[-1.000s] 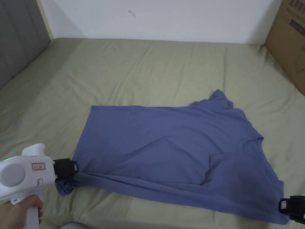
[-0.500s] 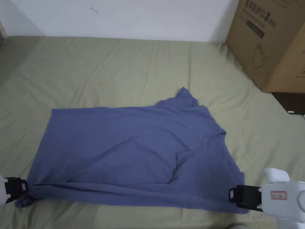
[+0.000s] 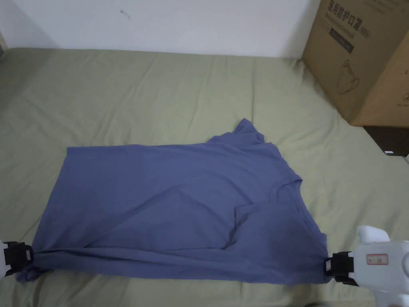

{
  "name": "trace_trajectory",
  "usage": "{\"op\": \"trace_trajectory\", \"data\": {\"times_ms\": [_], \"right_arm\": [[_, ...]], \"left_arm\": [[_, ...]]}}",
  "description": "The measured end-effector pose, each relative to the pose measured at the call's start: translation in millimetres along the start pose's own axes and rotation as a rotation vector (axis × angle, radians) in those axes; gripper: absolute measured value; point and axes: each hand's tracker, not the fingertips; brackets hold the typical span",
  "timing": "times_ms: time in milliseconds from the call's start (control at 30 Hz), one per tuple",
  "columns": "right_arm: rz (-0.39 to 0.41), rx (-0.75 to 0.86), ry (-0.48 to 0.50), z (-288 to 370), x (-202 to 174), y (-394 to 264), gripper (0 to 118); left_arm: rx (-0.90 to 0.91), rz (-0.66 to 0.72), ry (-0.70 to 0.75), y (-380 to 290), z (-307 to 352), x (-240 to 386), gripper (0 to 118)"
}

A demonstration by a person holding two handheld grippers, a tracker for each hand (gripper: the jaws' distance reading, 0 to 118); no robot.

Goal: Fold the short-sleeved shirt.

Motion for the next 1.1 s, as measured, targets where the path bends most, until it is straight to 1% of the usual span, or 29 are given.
{"op": "trace_trajectory", "data": {"times_ms": [100,233,367,467,500,600,633,667,700,733,767,800,833,867,933,967,1000,1033,1067,1100], "right_arm": [[-0.045,0.059,0.068,15.2,-1.5,23.6,4],[-0.081,0.110,0.112,22.3,-5.8,69.8,4],[-0.085,0.128,0.103,8.5,-15.2,123.7,4],[-0.158,0.123,0.123,-15.0,-14.5,161.5,4],[-0.198,0.112,0.110,-25.6,-14.0,170.6,4],[-0.224,0.073,0.065,-57.3,-15.9,184.9,4],[-0.219,0.065,0.073,-65.4,-16.5,186.0,4],[-0.258,0.066,0.103,-70.3,-16.3,184.0,4],[-0.256,0.071,0.136,-72.6,-16.7,181.8,10],[-0.230,0.067,0.128,-74.4,-17.8,180.8,28],[-0.191,0.058,0.087,-75.1,-19.9,178.7,49],[-0.153,0.063,0.038,-73.4,-21.5,175.5,67],[-0.125,0.066,0.009,-70.9,-21.5,172.1,66],[-0.104,0.084,-0.008,-65.9,-20.5,166.9,65],[-0.099,0.114,-0.015,-56.5,-18.1,157.7,63],[-0.089,0.125,-0.003,-49.7,-16.9,150.5,57],[-0.082,0.140,0.012,-43.4,-16.3,142.2,34],[-0.073,0.150,0.023,-36.1,-17.4,133.4,10],[-0.056,0.154,0.027,-29.3,-19.0,122.8,0],[-0.043,0.160,0.015,-26.1,-21.5,112.7,0]], "left_arm": [[0.010,-0.012,-0.007,9.8,2.9,4.6,3],[0.025,-0.014,-0.002,35.8,-2.2,10.7,3],[0.036,-0.047,0.013,70.5,-18.6,23.0,3],[0.020,-0.067,0.035,94.8,-41.1,30.2,3],[0.011,-0.078,0.046,100.0,-50.7,32.2,3],[-0.048,-0.082,0.075,110.2,-78.5,35.6,3],[-0.066,-0.084,0.092,110.9,-85.0,37.9,3],[-0.076,-0.076,0.125,110.4,-90.0,38.3,3],[-0.073,-0.084,0.129,110.3,-93.9,37.5,12],[-0.076,-0.088,0.136,108.8,-95.7,36.2,32],[-0.070,-0.085,0.140,107.4,-94.2,35.0,61],[-0.069,-0.087,0.147,106.0,-89.6,31.4,95],[-0.070,-0.088,0.147,104.5,-85.4,27.6,104],[-0.068,-0.089,0.135,101.8,-77.8,22.0,104],[-0.017,-0.077,0.108,95.1,-56.4,13.7,104],[0.004,-0.065,0.108,90.5,-46.4,8.9,103],[0.010,-0.058,0.103,85.5,-37.6,4.2,96],[0.022,-0.047,0.083,77.9,-26.6,-1.9,76],[0.045,-0.015,0.050,68.8,-14.6,-4.0,41],[0.071,0.010,0.029,58.5,-4.4,-9.3,3]]}}
